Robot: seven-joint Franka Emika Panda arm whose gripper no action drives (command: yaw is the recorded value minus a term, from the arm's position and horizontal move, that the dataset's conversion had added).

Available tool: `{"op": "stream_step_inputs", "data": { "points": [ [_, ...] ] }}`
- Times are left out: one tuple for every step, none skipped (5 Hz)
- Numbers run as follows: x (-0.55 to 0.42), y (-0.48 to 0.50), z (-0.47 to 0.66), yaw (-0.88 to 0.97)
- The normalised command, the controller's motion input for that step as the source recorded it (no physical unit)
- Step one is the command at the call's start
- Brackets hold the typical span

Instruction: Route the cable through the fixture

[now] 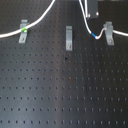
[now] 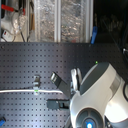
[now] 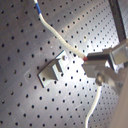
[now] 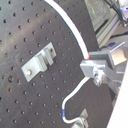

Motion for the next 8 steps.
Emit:
{"op": "stream_step_inputs", "data": {
  "points": [
    [-0.032,0.147,0.04,-0.03],
    [0.070,0.015,0.12,0.00],
    [-0.018,0.144,0.16,0.40],
    [-0.023,0.153,0.13,0.65],
    [0.075,0.174,0.13,0.61],
    [0.007,0.102,0.23,0.41],
    [0.016,0.084,0.28,0.38],
    [-0.012,0.044,0.43,0.04]
  ]
}}
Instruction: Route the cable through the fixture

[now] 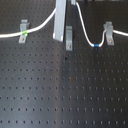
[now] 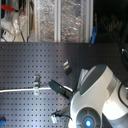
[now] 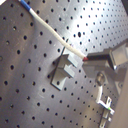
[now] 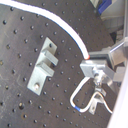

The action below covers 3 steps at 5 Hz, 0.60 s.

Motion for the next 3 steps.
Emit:
{"op": "stream_step_inputs", "data": {
  "points": [
    [-0.050,0.079,0.48,-0.03],
    [-0.018,0.081,0.38,-0.26],
    [-0.043,0.128,0.09,-0.35]
  ]
}}
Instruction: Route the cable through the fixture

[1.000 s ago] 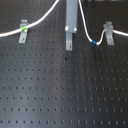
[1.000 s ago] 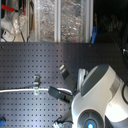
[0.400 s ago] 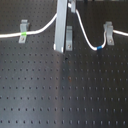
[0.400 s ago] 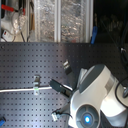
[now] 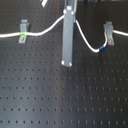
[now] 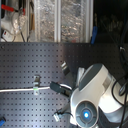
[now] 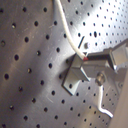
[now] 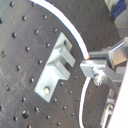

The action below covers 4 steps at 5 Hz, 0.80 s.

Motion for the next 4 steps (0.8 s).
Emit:
{"op": "stream_step_inputs", "data": {
  "points": [
    [0.025,0.195,-0.05,-0.16],
    [-0.140,0.018,0.00,0.11],
    [-0.062,0.007,0.00,0.00],
    [-0.540,0.068,0.04,0.00]
  ]
}}
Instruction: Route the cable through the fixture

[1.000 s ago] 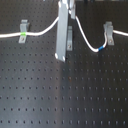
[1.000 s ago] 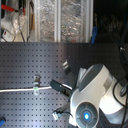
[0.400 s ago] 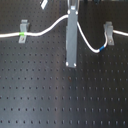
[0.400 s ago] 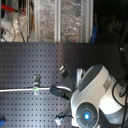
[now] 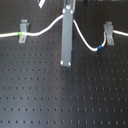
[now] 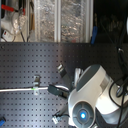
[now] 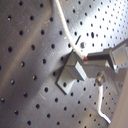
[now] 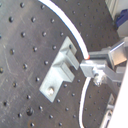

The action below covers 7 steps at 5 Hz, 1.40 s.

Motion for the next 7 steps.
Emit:
{"op": "stream_step_inputs", "data": {
  "points": [
    [-0.393,0.066,0.03,0.00],
    [-0.005,0.008,0.04,0.00],
    [0.034,0.263,0.29,0.05],
    [0.000,0.000,0.01,0.00],
    [-0.016,0.150,0.24,-0.10],
    [-0.129,0.099,0.43,-0.35],
    [-0.004,0.000,0.02,0.00]
  ]
}}
